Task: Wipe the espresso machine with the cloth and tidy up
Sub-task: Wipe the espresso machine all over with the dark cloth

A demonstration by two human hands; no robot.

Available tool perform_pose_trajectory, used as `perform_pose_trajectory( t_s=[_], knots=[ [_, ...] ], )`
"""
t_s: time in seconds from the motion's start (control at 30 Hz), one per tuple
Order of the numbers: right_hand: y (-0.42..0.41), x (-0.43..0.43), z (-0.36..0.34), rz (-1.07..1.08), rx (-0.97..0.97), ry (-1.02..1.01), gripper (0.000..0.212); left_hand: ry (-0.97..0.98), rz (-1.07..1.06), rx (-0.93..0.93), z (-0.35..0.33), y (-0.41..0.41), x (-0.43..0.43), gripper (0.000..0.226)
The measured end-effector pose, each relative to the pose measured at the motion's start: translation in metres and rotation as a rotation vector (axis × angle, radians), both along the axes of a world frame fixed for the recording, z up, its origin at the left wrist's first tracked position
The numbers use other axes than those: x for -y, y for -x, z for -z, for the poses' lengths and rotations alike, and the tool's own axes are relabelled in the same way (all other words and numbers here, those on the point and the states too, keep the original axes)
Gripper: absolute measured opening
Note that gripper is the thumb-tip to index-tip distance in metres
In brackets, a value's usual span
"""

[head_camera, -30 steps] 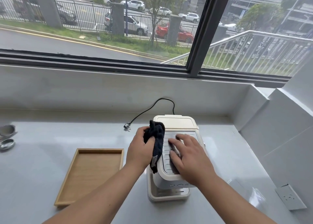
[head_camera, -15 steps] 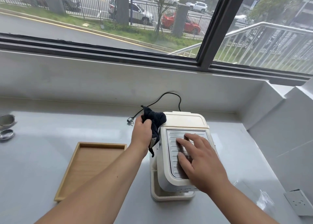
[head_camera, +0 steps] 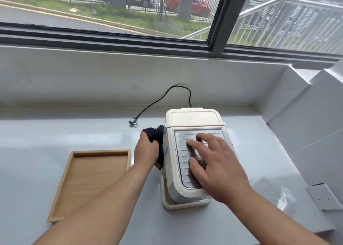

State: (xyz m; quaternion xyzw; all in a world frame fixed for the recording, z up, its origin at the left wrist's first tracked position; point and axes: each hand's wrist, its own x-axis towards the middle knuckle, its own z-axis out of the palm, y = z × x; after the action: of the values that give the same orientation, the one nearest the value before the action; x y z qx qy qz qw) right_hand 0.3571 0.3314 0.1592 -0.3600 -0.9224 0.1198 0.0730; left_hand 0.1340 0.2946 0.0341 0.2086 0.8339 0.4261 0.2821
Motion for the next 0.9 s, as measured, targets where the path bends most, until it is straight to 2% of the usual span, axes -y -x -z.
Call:
perform_pose_trajectory(
  t_s=[0.2, 0.5, 0.9],
  knots=[
    [-0.001, -0.001, 0.002, 0.003, -0.029, 0.009, 0.052, 0.115, 0.106, 0.1, 0.028, -0.001, 0.005, 0.042],
    [-0.001, -0.003, 0.004, -0.002, -0.045, 0.001, 0.053, 0.237, 0.126, 0.19, 0.057, -0.023, 0.031, 0.043],
    [-0.003, -0.001, 0.001, -0.023, -0.058, -0.005, 0.052, 0.246, 0.048, 0.264, 0.068, -0.089, 0.091, 0.036]
  ],
)
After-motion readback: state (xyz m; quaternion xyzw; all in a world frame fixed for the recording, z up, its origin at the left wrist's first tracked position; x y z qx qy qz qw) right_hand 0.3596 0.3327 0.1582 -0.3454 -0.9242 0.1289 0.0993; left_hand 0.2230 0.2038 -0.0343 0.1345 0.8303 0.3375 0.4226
